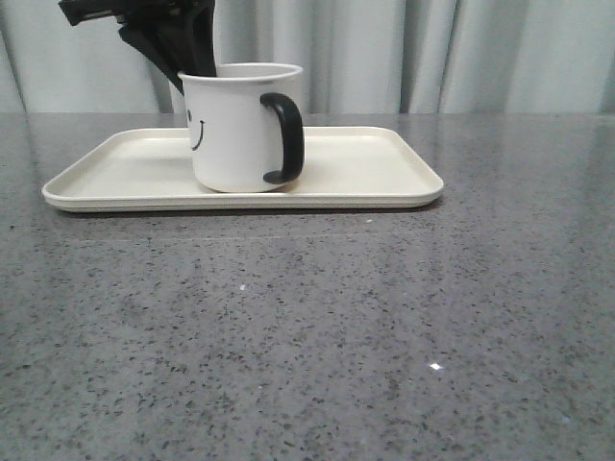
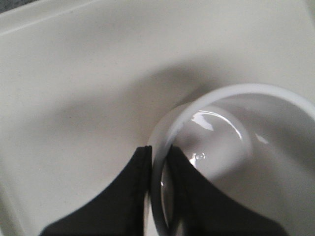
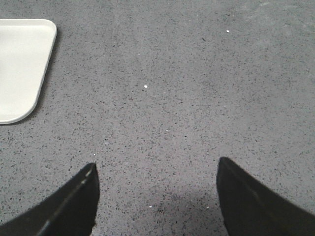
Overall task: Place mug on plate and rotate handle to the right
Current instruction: 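Lower the mug onto the tray with the left gripper, then open the left gripper and raise it away from the mug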
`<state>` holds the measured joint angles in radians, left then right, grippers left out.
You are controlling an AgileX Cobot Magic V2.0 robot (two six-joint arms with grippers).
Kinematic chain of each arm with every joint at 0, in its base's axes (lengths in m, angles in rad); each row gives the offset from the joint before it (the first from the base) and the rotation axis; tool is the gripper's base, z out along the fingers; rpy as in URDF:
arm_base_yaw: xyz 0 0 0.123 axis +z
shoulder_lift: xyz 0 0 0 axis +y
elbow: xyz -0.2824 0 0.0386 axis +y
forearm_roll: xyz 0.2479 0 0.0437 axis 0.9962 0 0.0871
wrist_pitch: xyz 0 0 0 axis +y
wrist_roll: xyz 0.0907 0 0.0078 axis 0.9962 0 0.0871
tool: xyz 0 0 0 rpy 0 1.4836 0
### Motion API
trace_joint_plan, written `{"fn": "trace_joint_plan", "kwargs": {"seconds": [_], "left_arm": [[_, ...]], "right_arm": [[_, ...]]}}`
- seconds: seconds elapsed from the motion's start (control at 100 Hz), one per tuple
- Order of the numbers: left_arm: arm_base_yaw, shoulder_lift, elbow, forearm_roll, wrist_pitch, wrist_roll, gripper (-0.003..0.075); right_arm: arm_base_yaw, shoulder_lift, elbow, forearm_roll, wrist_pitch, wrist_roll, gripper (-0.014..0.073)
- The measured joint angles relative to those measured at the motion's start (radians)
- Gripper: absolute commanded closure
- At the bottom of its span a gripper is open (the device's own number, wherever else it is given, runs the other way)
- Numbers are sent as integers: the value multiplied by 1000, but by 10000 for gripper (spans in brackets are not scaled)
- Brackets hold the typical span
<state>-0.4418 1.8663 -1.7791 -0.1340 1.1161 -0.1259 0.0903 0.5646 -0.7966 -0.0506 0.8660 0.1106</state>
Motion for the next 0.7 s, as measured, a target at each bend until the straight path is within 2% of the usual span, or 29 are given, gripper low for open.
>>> {"fn": "trace_joint_plan", "kwargs": {"seconds": [0.13, 0.26, 0.51, 0.7], "left_arm": [[0, 0, 0, 0, 0, 0, 354], [0, 0, 0, 0, -3, 0, 228], [0, -2, -2, 0, -46, 0, 218], [0, -78, -2, 1, -87, 0, 218]], "right_arm": [[0, 0, 0, 0, -1, 0, 83], [0, 0, 0, 0, -1, 0, 83], [0, 0, 0, 0, -1, 0, 83], [0, 0, 0, 0, -1, 0, 83]]}}
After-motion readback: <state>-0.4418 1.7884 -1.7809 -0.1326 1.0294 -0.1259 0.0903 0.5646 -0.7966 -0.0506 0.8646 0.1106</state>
